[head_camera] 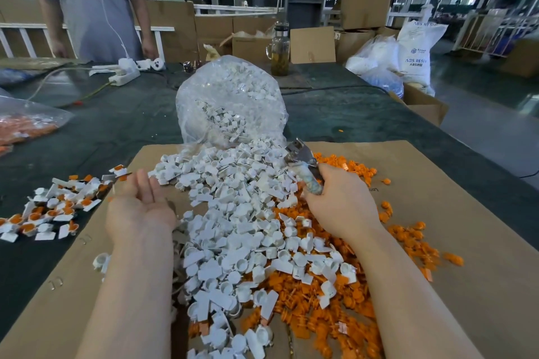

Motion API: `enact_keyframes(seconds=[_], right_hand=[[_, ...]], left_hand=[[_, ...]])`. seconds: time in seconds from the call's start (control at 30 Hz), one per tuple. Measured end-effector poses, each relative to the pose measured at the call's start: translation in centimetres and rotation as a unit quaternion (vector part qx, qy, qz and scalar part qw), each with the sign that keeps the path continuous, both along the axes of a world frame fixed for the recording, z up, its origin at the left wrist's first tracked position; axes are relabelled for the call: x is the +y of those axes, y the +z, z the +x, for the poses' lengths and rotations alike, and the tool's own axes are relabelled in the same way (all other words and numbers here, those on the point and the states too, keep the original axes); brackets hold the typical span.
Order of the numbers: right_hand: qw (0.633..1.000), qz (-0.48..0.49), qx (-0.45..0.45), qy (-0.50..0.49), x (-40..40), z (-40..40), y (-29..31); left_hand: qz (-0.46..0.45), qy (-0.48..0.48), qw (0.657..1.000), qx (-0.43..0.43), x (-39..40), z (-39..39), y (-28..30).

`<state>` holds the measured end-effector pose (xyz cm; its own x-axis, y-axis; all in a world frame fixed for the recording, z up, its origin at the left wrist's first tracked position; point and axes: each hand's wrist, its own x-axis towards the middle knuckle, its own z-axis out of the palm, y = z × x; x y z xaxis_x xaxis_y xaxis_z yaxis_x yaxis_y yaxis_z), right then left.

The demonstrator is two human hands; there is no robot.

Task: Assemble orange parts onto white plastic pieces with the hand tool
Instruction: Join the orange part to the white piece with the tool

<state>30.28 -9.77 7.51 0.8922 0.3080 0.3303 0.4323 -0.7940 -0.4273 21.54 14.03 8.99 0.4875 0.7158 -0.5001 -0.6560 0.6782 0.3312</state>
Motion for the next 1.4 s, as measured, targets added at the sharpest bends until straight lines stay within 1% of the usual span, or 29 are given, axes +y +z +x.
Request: enact_keyframes(seconds=[0.03,0.07,0.1,0.17,0.23,0.27,0.3,0.33,0.37,0.4,0.43,0.47,0.53,0.57,0.6,0.7,0.83,1.03,1.1,1.17,1.2,1.3,1.4], right_hand=[[1.000,-0.003,0.006,-0.013,-0.1,0.1,0.0],[1.000,-0.007,0.013,-0.027,-0.2,0.2,-0.1],[0.999,-0.012,0.019,-0.038,-0.4,0.2,-0.1],[0.998,-0.026,0.031,-0.053,-0.6,0.3,-0.2],[0.996,-0.039,0.045,-0.063,-0.6,0.3,-0.3],[0.995,-0.049,0.054,-0.067,-0.7,0.4,-0.3],[0.994,-0.059,0.062,-0.070,-0.7,0.4,-0.4],[0.993,-0.070,0.070,-0.069,-0.7,0.4,-0.4],[0.992,-0.079,0.079,-0.065,-0.7,0.4,-0.4],[0.991,-0.086,0.089,-0.056,-0.7,0.4,-0.5],[0.990,-0.090,0.101,-0.045,-0.6,0.4,-0.5],[0.989,-0.091,0.113,-0.033,-0.5,0.4,-0.5],[0.986,-0.103,0.127,-0.014,-0.2,0.3,-0.6],[0.985,-0.112,0.128,-0.008,-0.1,0.2,-0.6],[0.985,-0.116,0.130,-0.006,0.0,0.2,-0.6],[0.984,-0.109,0.138,-0.009,0.2,0.2,-0.6],[0.983,-0.114,0.140,-0.012,0.2,0.3,-0.6],[0.986,-0.124,0.113,-0.022,0.2,0.3,-0.8],[0.987,-0.127,0.099,-0.030,0.1,0.3,-0.9],[0.989,-0.110,0.086,-0.041,0.1,0.4,-0.9],[0.991,-0.095,0.081,-0.048,0.1,0.4,-0.9],[0.995,-0.045,0.071,-0.058,0.1,0.5,-0.7],[0.997,-0.012,0.052,-0.060,0.2,0.4,-0.4]], left_hand=[[0.023,-0.023,0.999,0.030,0.0,0.0,0.0],[0.068,-0.064,0.992,0.080,-0.1,0.0,0.1],[0.129,-0.115,0.974,0.146,-0.2,0.1,0.2],[0.260,-0.188,0.912,0.257,-0.9,0.6,0.2],[0.378,-0.225,0.833,0.335,-2.1,0.7,0.7],[0.440,-0.243,0.768,0.397,-2.6,0.8,0.7],[0.509,-0.268,0.658,0.486,-2.9,1.1,0.2],[0.558,-0.289,0.535,0.564,-3.0,1.3,-0.4],[0.584,-0.302,0.441,0.611,-3.2,1.5,-0.8],[0.592,-0.311,0.391,0.632,-3.3,1.6,-1.1],[0.596,-0.321,0.380,0.630,-3.3,1.7,-1.3],[0.605,-0.328,0.390,0.612,-3.3,1.7,-1.3],[0.624,-0.337,0.439,0.552,-3.1,1.6,-1.3],[0.632,-0.332,0.454,0.533,-3.1,1.5,-1.4],[0.640,-0.322,0.457,0.527,-3.1,1.4,-1.4],[0.655,-0.287,0.452,0.533,-3.1,1.4,-1.8],[0.660,-0.274,0.449,0.536,-2.9,1.7,-2.2],[0.660,-0.257,0.446,0.547,-2.5,1.8,-2.4],[0.659,-0.266,0.433,0.555,-2.3,1.8,-2.3],[0.656,-0.285,0.420,0.558,-2.2,1.9,-2.2],[0.653,-0.294,0.420,0.557,-2.2,1.9,-2.1],[0.645,-0.303,0.434,0.551,-2.0,1.9,-2.2],[0.646,-0.296,0.437,0.551,-1.9,1.9,-2.3]])
